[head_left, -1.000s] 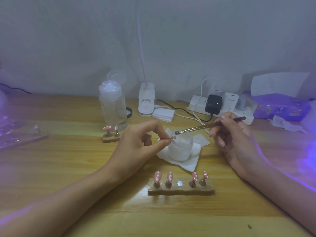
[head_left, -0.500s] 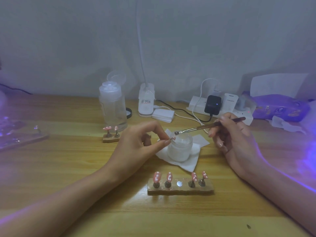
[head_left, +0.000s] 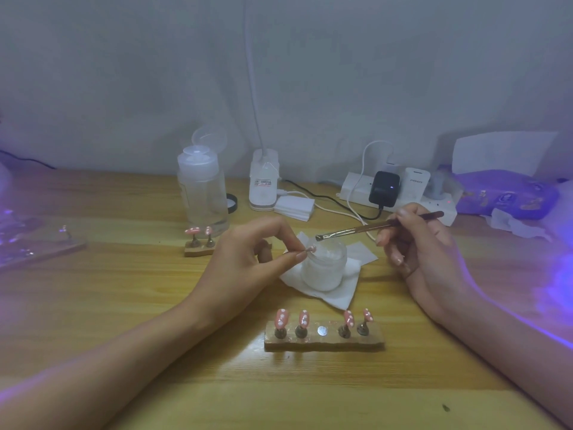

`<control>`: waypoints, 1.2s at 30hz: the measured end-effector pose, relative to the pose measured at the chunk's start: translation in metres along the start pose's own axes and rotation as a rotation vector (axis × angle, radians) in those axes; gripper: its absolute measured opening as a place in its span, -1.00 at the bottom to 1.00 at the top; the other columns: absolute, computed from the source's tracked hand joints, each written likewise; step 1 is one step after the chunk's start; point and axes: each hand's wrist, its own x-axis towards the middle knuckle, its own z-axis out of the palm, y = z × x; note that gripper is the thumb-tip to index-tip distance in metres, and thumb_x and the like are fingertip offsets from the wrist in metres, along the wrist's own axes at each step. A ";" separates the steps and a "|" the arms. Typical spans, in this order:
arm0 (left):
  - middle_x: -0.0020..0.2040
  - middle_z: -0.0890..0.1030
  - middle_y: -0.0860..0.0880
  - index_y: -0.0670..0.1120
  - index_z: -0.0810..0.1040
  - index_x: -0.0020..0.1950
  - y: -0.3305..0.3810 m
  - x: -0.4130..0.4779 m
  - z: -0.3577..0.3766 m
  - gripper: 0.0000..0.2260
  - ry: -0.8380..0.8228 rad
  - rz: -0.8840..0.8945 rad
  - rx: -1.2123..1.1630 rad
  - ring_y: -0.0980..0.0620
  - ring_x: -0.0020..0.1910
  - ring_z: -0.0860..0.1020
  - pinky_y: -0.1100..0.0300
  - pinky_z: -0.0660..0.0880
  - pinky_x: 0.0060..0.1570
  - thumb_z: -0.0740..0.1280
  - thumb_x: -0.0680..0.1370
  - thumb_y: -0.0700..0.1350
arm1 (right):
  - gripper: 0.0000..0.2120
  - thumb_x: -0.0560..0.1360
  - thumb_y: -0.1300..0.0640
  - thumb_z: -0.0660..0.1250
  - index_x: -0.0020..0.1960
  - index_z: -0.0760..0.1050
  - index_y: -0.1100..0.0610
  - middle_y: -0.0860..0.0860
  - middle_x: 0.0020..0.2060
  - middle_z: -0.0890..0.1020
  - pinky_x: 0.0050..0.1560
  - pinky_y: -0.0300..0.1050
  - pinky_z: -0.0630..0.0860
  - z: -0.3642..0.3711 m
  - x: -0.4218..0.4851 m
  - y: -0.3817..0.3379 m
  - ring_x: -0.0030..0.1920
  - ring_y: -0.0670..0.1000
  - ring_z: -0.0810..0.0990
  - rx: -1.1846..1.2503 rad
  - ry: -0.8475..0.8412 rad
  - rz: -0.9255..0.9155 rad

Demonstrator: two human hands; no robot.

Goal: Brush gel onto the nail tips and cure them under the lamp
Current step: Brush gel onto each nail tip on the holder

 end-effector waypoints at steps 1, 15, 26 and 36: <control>-0.13 0.64 0.14 0.00 0.63 -0.17 0.000 0.000 0.000 -0.92 0.000 0.001 0.002 0.17 -0.46 0.37 0.41 0.35 -0.35 0.49 0.48 -0.12 | -0.81 0.59 0.07 0.24 -0.20 0.40 0.07 0.07 -0.42 0.62 -0.54 -0.31 0.27 0.001 -0.001 0.000 -0.55 -0.08 0.38 0.000 -0.027 -0.003; -0.17 0.63 0.15 -0.02 0.63 -0.15 -0.003 -0.002 -0.001 -0.93 -0.002 0.016 0.010 0.16 -0.46 0.36 0.43 0.34 -0.35 0.50 0.48 -0.12 | -0.64 0.60 0.12 0.22 -0.36 0.50 -0.05 0.10 -0.42 0.62 -0.55 -0.30 0.28 0.002 -0.001 0.000 -0.56 -0.07 0.37 0.011 -0.021 0.026; -0.23 0.60 0.24 -0.02 0.64 -0.16 -0.001 -0.001 -0.001 -0.93 0.004 0.036 0.028 0.16 -0.47 0.35 0.42 0.34 -0.35 0.50 0.49 -0.12 | -0.80 0.48 -0.02 0.29 -0.32 0.49 -0.06 0.09 -0.40 0.63 -0.56 -0.31 0.26 0.004 -0.002 -0.002 -0.53 -0.07 0.39 -0.029 -0.069 0.004; -0.16 0.63 0.20 0.00 0.63 -0.15 0.000 -0.001 -0.001 -0.94 0.013 0.023 0.017 0.00 -0.45 0.41 0.38 0.39 -0.35 0.49 0.48 -0.11 | -0.75 0.53 0.02 0.27 -0.33 0.51 -0.08 0.09 -0.40 0.63 -0.55 -0.32 0.29 0.004 -0.001 -0.001 -0.53 -0.07 0.40 -0.050 -0.057 0.002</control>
